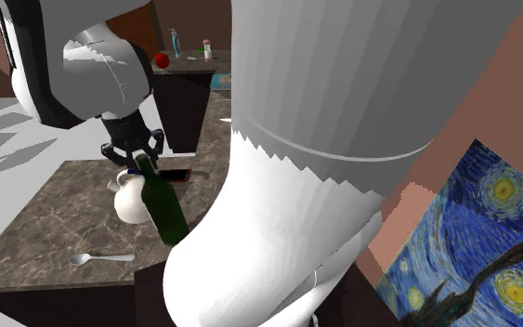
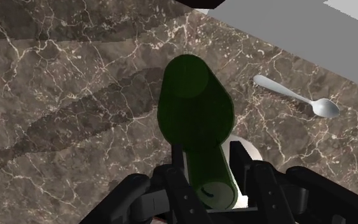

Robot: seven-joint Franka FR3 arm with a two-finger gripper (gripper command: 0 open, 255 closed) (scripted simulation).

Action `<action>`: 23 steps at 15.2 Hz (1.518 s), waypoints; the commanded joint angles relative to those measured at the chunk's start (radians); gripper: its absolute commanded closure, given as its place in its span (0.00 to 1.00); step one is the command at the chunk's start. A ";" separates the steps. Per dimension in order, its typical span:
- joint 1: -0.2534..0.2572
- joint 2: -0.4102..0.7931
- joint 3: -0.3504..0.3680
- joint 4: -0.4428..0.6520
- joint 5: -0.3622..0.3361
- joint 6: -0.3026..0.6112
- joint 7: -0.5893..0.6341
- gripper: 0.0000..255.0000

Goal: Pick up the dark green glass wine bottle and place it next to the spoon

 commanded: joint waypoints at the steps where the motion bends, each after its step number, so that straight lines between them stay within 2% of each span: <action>1: -0.001 0.019 0.002 -0.012 -0.008 0.031 0.008 1.00; 7: -0.008 0.092 0.006 -0.033 -0.044 0.122 0.037 1.00; 14: -0.008 0.092 0.006 -0.033 -0.044 0.122 0.037 1.00; 15: -0.008 0.092 0.006 -0.033 -0.044 0.122 0.037 0.00; 20: -0.008 0.092 0.006 -0.033 -0.044 0.122 0.037 0.00; 23: 0.001 0.000 0.005 -0.008 0.001 0.009 0.005 0.00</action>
